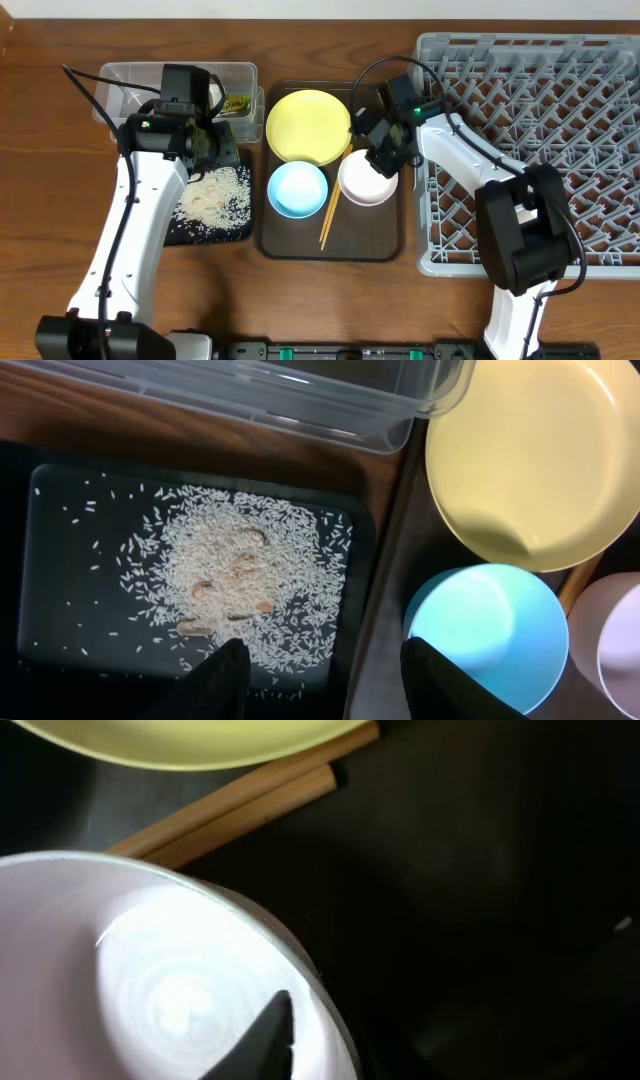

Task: Sort waste into correct bins and load items into the dishwasher rack
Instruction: 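Reach the right gripper to the pink-white bowl and grasp its rim, then carry the pink-white bowl with the right gripper into the dish rack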

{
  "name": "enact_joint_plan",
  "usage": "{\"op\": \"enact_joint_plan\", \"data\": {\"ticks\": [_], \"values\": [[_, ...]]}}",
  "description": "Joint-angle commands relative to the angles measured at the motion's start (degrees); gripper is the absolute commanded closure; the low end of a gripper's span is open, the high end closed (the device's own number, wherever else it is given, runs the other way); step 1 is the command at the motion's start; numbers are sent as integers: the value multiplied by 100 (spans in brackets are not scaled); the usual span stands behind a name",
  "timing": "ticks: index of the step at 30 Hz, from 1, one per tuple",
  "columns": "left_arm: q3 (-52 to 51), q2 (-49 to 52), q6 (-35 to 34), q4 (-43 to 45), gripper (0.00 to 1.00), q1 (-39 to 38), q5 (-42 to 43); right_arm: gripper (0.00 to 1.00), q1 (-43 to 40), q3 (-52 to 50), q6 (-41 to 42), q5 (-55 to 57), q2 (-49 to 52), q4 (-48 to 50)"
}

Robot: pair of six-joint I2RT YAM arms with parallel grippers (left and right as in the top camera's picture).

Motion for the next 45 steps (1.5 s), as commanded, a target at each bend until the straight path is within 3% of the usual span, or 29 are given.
{"op": "enact_joint_plan", "data": {"ticks": [1, 15, 31, 38, 45], "values": [[31, -7, -33, -52, 48, 9, -48, 86, 0, 28, 44, 22, 22, 39], [31, -7, -31, -61, 48, 9, -48, 97, -15, 245, 127, 492, -11, 44], [31, -7, -33, -59, 48, 9, -48, 99, -57, 315, 131, 697, -566, 59], [31, -7, -31, -59, 48, 9, -48, 99, -188, 315, 428, 2135, -1574, 584], [31, -7, -31, -57, 48, 9, -48, 99, -413, 315, 223, 3982, -2094, 1790]]}}
